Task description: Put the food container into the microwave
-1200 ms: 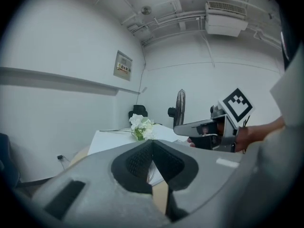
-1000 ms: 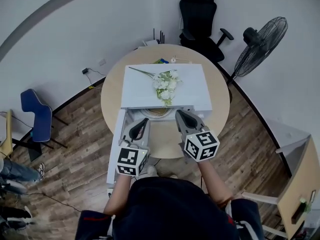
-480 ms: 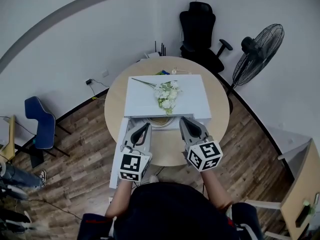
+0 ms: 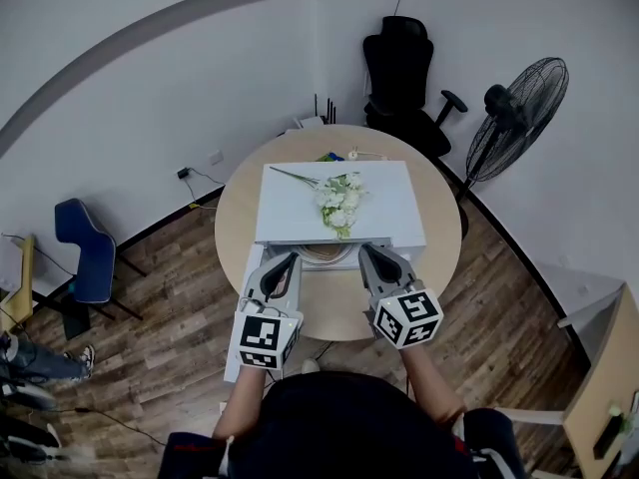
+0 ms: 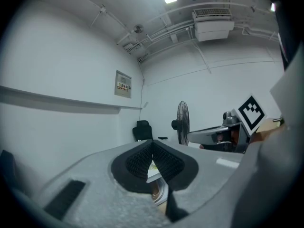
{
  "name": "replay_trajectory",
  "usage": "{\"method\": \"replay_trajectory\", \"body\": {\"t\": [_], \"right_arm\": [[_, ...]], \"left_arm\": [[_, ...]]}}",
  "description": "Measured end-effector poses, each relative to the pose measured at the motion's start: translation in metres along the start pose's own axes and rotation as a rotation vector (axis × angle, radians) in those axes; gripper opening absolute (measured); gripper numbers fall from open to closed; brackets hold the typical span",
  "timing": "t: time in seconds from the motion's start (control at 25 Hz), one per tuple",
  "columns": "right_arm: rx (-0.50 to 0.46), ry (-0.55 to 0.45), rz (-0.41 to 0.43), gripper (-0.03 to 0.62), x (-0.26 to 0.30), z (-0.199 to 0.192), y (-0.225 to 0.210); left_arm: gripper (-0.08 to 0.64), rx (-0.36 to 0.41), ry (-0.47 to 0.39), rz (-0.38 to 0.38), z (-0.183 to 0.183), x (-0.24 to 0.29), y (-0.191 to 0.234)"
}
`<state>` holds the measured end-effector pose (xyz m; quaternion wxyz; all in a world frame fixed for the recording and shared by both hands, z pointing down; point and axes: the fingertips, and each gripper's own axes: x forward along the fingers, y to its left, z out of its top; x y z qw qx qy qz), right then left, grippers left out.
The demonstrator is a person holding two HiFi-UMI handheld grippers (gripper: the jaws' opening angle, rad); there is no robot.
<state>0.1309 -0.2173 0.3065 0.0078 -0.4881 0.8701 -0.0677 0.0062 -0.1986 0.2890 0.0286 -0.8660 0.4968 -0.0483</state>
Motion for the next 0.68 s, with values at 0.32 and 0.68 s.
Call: {"method": "replay_trajectory", "body": {"t": [0.32,0.68], "right_arm": [[0.006,0.003,0.006,0.011,0.004,-0.001,0.005],[0.005,-0.007,0.017,0.011,0.006,0.004,0.011]], "left_arm": [[0.015,0.001,-0.004,0.006,0.001,-0.001,0.002],[0.015,0.008,-0.005,0.014,0.002,-0.002,0.002]]}}
